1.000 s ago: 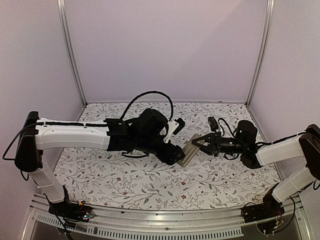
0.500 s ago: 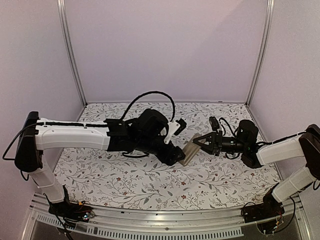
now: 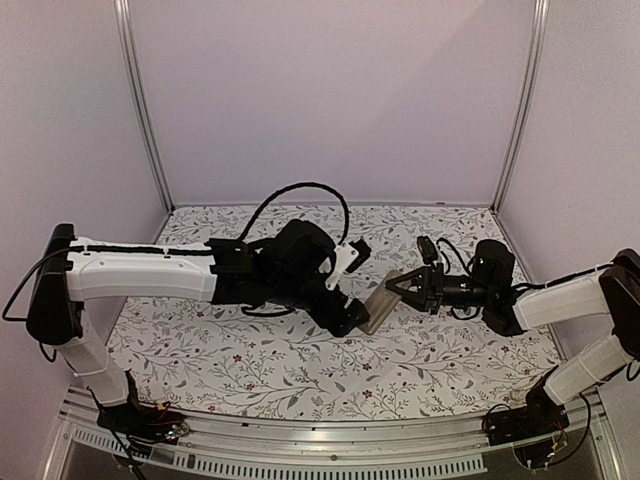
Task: Load the batteries into the remote control
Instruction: Load the battery into the battery compartment, then pass from the right arm to the left
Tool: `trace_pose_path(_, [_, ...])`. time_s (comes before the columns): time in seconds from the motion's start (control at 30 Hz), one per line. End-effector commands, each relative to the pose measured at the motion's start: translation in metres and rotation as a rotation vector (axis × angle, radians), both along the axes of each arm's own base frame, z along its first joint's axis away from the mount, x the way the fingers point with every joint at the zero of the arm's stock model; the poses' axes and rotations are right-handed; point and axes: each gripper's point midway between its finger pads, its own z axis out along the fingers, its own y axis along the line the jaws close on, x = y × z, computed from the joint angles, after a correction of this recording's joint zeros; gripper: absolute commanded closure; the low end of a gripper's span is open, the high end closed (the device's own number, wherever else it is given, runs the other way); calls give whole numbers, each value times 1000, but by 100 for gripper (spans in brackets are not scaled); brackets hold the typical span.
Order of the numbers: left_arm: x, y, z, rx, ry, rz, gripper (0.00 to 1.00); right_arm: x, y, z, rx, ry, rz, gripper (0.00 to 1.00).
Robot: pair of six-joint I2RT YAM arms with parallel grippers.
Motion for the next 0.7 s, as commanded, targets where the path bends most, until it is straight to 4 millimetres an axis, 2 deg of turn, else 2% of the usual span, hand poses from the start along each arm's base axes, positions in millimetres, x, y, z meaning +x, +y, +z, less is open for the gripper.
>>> trace_pose_path(0.0, [-5, 13, 15, -14, -31, 16, 1, 12, -1, 6, -56, -42, -45, 100])
trace_pose_path(0.07, [-6, 10, 22, -35, -42, 9, 0, 14, -4, -5, -124, -44, -63, 100])
trace_pose_path(0.2, [-12, -1, 10, -2, -24, -16, 1, 14, -8, -10, -228, -62, -89, 100])
trace_pose_path(0.4, [-7, -24, -12, 38, 29, 11, 1, 13, -7, 3, -234, -97, -99, 99])
trace_pose_path(0.67, [-2, -47, -16, -1, 67, 14, 5, 11, -3, 22, -218, -131, -94, 98])
